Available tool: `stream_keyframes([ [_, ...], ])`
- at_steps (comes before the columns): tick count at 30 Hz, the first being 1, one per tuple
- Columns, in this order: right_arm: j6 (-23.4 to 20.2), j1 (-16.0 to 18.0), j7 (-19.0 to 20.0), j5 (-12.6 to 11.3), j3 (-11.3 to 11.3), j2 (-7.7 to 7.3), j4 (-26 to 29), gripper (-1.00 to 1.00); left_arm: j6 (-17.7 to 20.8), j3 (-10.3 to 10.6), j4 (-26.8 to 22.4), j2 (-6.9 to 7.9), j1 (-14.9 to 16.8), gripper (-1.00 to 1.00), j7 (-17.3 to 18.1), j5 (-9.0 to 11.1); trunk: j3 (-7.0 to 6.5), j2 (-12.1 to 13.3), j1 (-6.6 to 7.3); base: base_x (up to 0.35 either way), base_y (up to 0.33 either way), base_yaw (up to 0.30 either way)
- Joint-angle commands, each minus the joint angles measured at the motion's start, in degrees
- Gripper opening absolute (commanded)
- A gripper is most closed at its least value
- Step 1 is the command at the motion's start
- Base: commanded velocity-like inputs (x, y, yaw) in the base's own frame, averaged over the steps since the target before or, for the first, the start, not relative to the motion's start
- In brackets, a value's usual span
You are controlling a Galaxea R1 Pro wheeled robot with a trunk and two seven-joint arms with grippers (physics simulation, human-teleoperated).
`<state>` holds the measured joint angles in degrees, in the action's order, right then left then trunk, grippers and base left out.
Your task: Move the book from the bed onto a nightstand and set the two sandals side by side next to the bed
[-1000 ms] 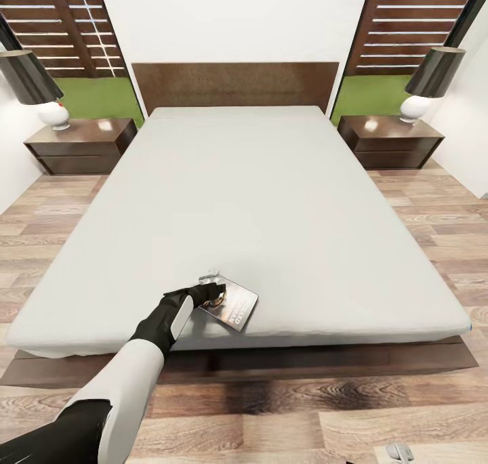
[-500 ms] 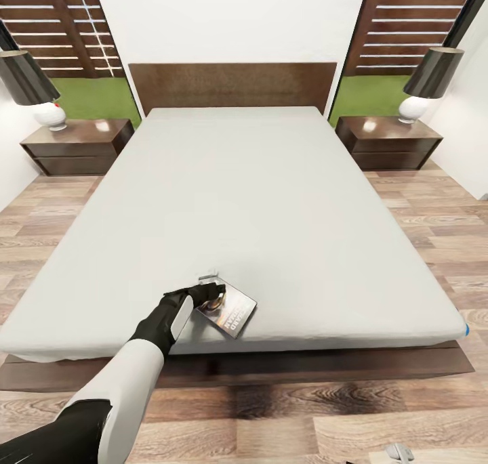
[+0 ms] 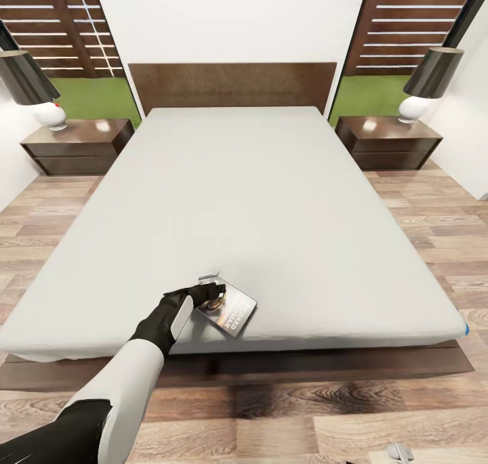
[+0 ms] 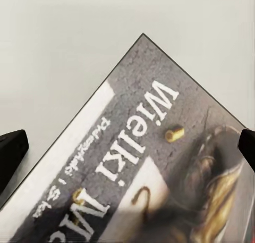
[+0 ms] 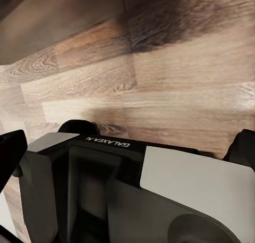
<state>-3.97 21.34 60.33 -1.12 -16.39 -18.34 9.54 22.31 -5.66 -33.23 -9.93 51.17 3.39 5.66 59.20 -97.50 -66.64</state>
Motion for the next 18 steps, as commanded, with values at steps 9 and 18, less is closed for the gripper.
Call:
stream_keyframes([
  [9,-0.4,0.0,0.2,-0.1,-0.1,-0.02,0.0,1.0,0.6,-0.4,0.0,-0.07,0.0,1.0,0.1,0.7,0.05,0.0,0.01,-0.021,0.0,0.0],
  [18,-0.4,0.0,0.2,-0.1,-0.1,-0.02,0.0,1.0,0.6,-0.4,-0.2,-0.07,0.0,1.0,0.1,0.7,0.05,0.0,0.01,0.0,0.0,0.0],
])
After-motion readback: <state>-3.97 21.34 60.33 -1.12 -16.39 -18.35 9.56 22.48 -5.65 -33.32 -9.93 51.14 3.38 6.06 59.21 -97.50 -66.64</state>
